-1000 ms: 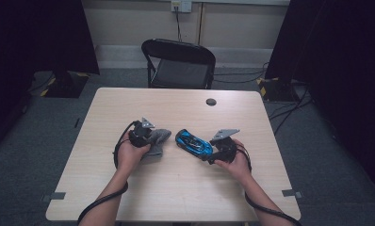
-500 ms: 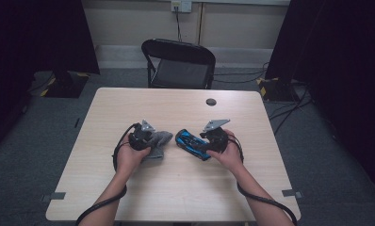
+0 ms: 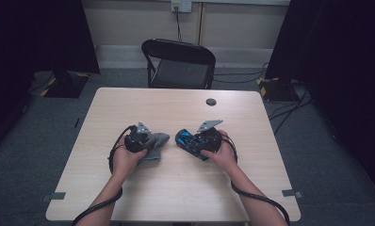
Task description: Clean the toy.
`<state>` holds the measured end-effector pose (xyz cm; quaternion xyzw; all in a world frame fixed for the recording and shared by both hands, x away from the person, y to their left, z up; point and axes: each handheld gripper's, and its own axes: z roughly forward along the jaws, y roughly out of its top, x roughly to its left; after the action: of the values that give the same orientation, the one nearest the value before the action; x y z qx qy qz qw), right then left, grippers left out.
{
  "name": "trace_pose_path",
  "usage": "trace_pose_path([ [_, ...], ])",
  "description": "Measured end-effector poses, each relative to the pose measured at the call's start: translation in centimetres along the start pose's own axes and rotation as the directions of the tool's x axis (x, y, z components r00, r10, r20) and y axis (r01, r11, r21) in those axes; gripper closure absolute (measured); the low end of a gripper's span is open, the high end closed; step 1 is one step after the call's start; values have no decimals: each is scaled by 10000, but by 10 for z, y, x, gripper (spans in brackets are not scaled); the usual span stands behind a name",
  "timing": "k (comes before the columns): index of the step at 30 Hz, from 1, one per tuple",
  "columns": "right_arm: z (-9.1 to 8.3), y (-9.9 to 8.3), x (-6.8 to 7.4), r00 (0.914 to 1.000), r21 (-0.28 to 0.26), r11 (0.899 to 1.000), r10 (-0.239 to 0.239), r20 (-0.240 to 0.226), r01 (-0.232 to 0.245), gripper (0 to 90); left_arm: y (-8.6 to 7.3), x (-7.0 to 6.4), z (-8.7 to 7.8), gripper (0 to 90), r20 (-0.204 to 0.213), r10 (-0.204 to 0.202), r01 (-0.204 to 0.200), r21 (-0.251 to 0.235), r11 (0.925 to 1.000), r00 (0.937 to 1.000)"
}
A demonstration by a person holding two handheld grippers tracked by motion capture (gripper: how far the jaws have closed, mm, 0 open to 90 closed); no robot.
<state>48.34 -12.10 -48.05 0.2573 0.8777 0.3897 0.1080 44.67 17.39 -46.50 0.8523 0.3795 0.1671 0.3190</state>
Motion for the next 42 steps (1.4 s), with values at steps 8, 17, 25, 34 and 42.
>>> trace_pose_path([
  [8, 1, -3, -1, 9999, -342, 9993, 144, -91, -147, 428, 3, -17, -10, 741, 492, 490, -486, -87, 9988, 9976],
  [17, 1, -1, -1, 9995, -196, 9993, 305, -11, -306, 430, 9, -72, -13, 742, 1722, 1757, -1722, -353, 9844, 9693],
  [25, 0, -2, 0, 9995, -136, 9995, 302, 35, -302, 431, 18, -113, 5, 742, 2655, 2483, -2354, -797, 9686, 9316],
  [34, -1, -2, -2, 9994, -90, 9994, 331, -86, -332, 430, 28, -139, 31, 742, 3506, 2777, -2607, -958, 9606, 8944],
  [42, -2, -5, -2, 9993, -261, 9990, 350, -94, -352, 431, 35, -142, 48, 742, 3500, 2415, -2254, -867, 9704, 9051],
])
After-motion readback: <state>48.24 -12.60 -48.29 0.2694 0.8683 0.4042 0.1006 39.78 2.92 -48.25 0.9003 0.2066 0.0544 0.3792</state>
